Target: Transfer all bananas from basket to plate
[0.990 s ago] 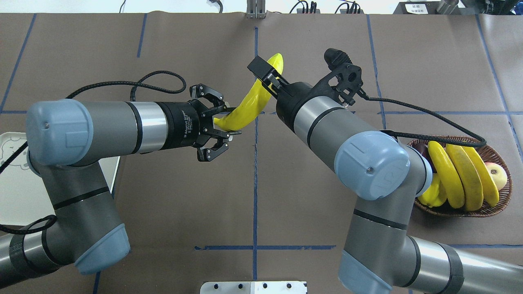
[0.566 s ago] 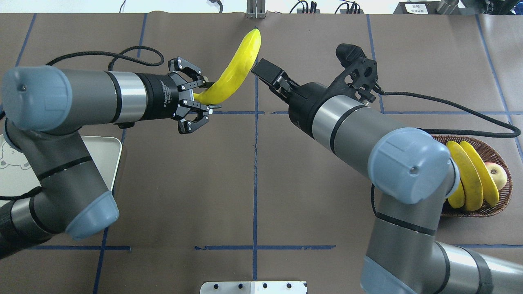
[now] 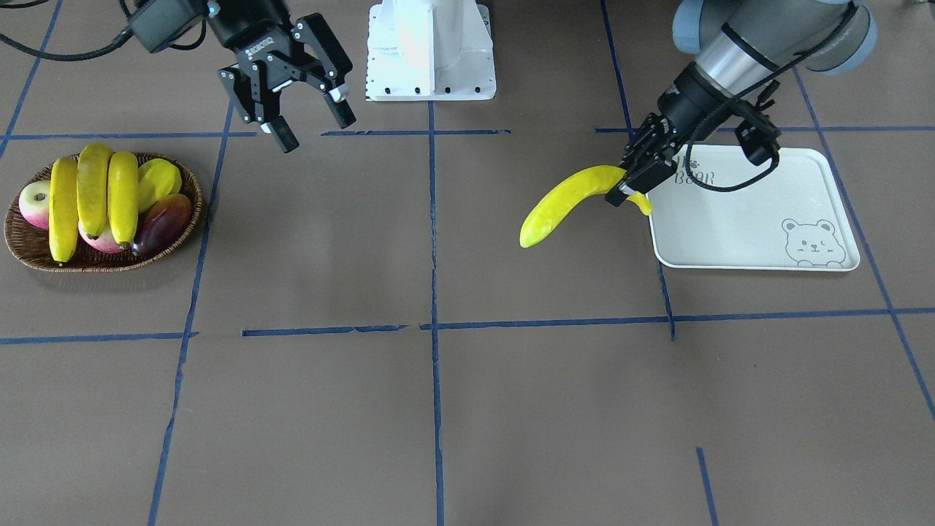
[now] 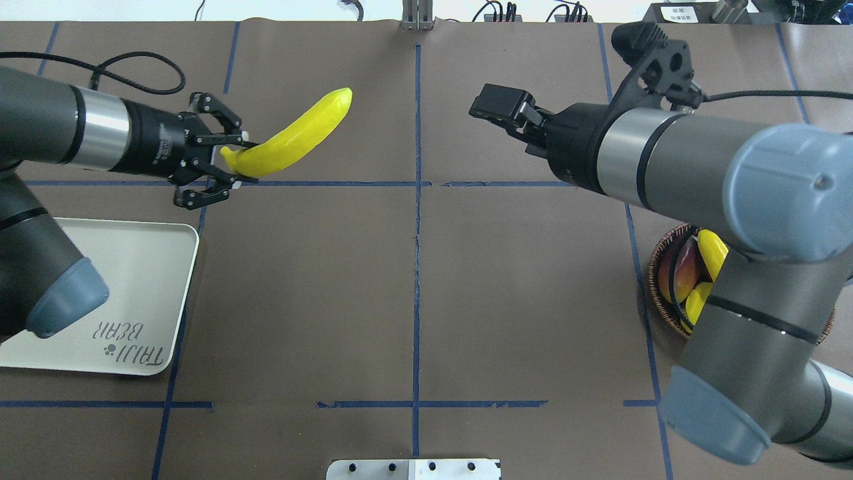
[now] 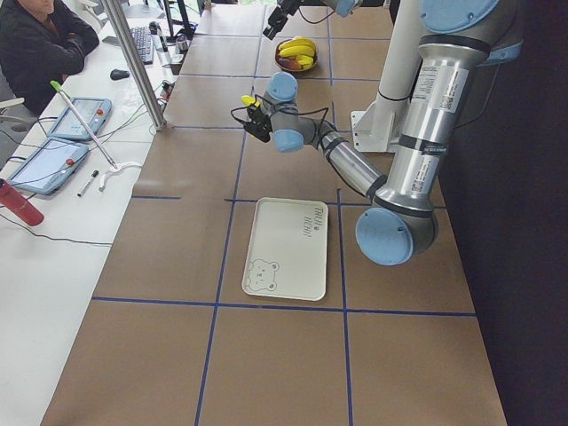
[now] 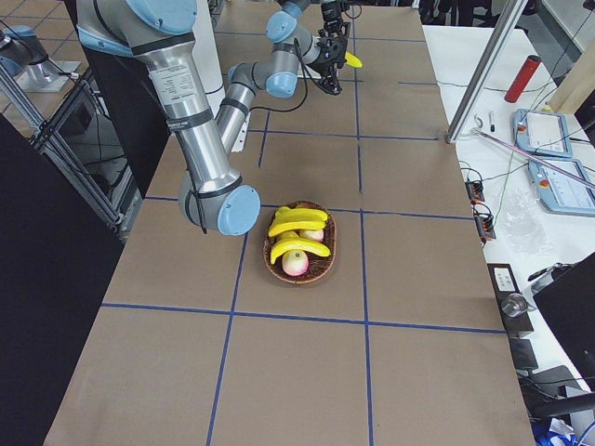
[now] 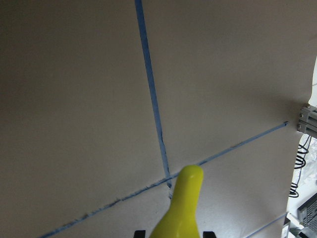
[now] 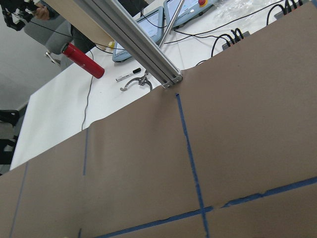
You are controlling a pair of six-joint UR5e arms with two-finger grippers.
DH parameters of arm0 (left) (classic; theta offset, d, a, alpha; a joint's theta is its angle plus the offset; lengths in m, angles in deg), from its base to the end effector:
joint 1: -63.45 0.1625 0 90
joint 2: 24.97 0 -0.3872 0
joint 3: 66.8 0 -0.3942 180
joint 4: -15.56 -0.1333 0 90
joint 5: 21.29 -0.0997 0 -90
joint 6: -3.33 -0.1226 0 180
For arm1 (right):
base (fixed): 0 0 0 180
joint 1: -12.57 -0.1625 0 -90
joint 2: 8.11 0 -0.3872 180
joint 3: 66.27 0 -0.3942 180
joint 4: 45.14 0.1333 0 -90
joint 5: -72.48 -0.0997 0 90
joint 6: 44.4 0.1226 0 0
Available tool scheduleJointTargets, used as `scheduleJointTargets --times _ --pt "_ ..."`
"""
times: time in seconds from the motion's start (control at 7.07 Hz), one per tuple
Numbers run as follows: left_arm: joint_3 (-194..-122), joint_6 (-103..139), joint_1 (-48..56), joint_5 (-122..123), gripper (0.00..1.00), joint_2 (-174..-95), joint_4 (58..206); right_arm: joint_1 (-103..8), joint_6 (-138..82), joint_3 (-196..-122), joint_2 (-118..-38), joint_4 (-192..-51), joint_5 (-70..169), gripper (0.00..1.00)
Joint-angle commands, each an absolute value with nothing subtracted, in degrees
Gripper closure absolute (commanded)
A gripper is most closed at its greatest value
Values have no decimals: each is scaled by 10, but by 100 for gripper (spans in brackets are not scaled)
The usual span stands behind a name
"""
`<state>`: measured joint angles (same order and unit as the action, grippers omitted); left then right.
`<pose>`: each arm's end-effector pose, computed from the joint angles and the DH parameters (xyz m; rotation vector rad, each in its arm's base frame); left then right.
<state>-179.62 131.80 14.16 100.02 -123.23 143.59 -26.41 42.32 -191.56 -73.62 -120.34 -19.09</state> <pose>0.2907 -0.4446 0.2864 -0.3814 1.2688 -0.9873 -0.3097 -0.4178 0.1107 0.4533 -1.2389 0.5137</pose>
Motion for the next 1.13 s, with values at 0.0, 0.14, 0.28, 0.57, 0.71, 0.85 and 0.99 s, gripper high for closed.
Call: scheduleJointTargets --times 0.0,0.14,0.28,0.57,0.71,0.85,0.99 --pt "-1821 1031 120 1010 100 -1095 1439 -303 300 -1914 -746 -1287 -223 0" --pt "-1819 907 106 1019 100 -1047 1440 -307 238 -1912 -746 -1330 -223 0" --pt "-1804 776 64 1039 100 -1019 1435 -308 183 -1906 -753 -1359 -223 0" --pt "-1659 489 -80 1129 100 -1020 1436 -347 134 -1906 -795 -1364 -285 0" --pt "-1611 427 -104 1136 100 -1026 1437 -364 116 -1906 -803 -1363 -313 0" --pt "-1599 423 -105 1136 100 -1028 1440 -366 112 -1906 -807 -1363 -314 0" --pt "-1584 425 -105 1136 100 -1028 1455 -368 107 -1902 -807 -1363 -314 0"
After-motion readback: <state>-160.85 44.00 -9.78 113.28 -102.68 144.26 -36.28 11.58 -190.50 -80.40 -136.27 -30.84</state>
